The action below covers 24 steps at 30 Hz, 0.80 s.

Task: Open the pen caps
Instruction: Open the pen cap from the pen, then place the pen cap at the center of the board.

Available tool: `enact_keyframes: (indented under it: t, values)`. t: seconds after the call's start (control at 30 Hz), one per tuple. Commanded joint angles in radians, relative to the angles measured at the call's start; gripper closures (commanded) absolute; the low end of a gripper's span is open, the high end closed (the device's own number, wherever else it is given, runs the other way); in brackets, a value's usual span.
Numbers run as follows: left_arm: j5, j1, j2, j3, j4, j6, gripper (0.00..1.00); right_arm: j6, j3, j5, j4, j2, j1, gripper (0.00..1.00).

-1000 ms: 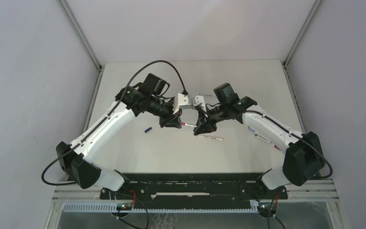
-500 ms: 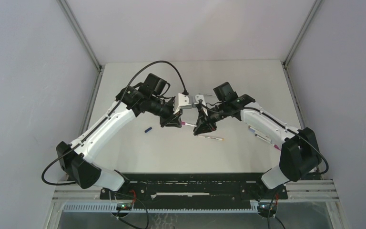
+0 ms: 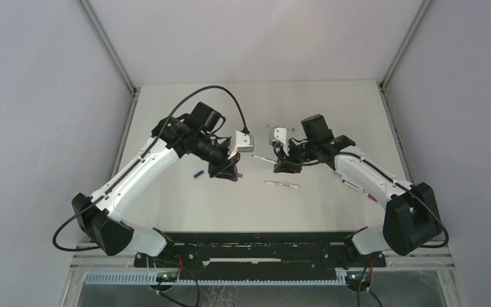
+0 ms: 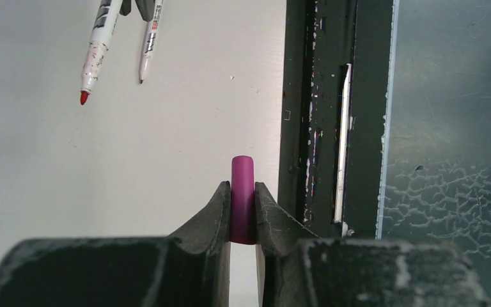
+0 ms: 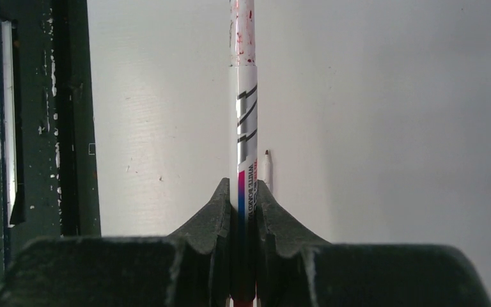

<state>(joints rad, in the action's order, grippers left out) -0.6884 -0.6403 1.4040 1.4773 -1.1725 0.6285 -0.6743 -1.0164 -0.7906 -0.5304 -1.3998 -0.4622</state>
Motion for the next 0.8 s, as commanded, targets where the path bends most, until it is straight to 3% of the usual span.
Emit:
enact_keyframes:
  t: [0.0,0.2,0.5,0.77]
  values:
    - [-0.016,-0.002,-0.042,0.044,-0.009,-0.011,1.0,-0.015,-0.007,0.026,0.038,0.0,0.003,1.0]
    - [0.064,0.047,-0.09,0.005,0.065,-0.042,1.0,0.003,-0.016,0.023,0.038,-0.006,0.018,1.0]
    - [0.098,0.312,-0.109,-0.157,0.225,-0.075,1.0,0.016,-0.016,0.025,0.046,-0.005,0.031,1.0]
    - [0.342,0.366,-0.036,-0.368,0.462,-0.14,1.0,0.024,-0.017,0.028,0.052,-0.013,0.034,1.0]
